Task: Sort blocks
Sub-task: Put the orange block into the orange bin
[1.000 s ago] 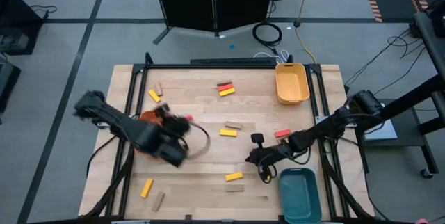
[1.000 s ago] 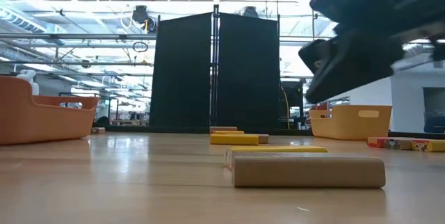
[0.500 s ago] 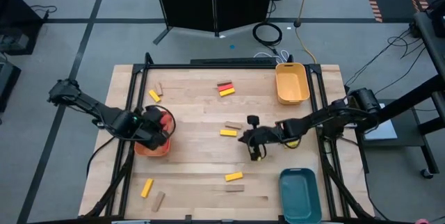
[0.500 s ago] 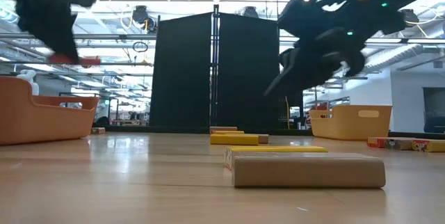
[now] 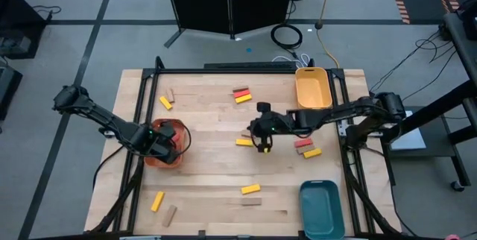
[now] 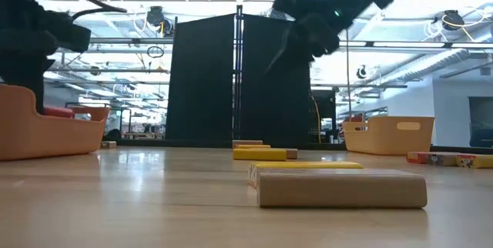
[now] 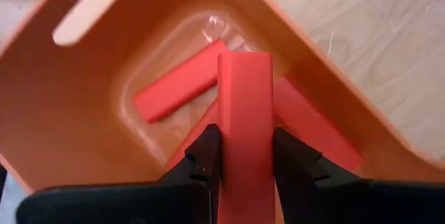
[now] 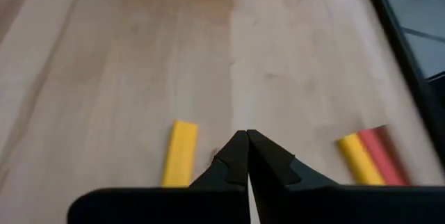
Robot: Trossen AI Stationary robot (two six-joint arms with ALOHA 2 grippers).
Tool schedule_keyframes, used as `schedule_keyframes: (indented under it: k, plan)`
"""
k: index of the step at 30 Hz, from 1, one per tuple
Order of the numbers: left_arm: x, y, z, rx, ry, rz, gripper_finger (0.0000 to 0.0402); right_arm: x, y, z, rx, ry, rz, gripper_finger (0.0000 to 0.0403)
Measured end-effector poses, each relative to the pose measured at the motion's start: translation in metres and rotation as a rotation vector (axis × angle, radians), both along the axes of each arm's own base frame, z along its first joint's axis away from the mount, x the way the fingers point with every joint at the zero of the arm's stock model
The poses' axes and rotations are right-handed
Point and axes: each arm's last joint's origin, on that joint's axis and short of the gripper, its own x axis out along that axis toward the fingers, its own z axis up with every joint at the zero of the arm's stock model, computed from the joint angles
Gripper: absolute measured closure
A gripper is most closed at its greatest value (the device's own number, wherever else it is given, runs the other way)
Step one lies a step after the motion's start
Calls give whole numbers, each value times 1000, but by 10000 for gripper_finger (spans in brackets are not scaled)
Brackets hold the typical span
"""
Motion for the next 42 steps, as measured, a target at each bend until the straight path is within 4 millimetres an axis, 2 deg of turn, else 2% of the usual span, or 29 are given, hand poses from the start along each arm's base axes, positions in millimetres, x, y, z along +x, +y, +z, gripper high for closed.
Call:
schedule_keyframes:
  k: [3, 7, 12, 18, 23, 25, 29, 35, 38, 42]
  plan:
    - [0, 1, 0, -50, 26, 7, 319, 3, -7, 12, -17, 33, -6, 403]
    - [1, 2, -1, -83, 57, -49, 315, -1, -18, 14, -36, 123, -18, 403]
    - [2, 4, -1, -85, 63, -70, 278, -9, -38, 9, -27, 206, -82, 403]
    - [2, 5, -1, -136, 88, -94, 228, -12, -58, 9, 10, 204, -169, 403]
    - [6, 8, 7, -174, 86, -113, 214, -16, -65, 7, 36, 228, -212, 403]
    - [11, 9, 14, -121, 40, -110, 214, -22, -68, 6, 61, 270, -246, 403]
    - [27, 11, 35, 101, -143, -153, 214, -38, -77, 4, 130, 363, -358, 403]
    - [69, 10, 57, 461, -538, -376, 213, -63, -88, -3, 239, 550, -557, 403]
    - [86, 16, 63, 536, -699, -491, 213, -73, -87, -8, 265, 622, -617, 403]
    - [94, 36, 60, 657, -838, -562, 213, -83, -74, -17, 345, 719, -615, 403]
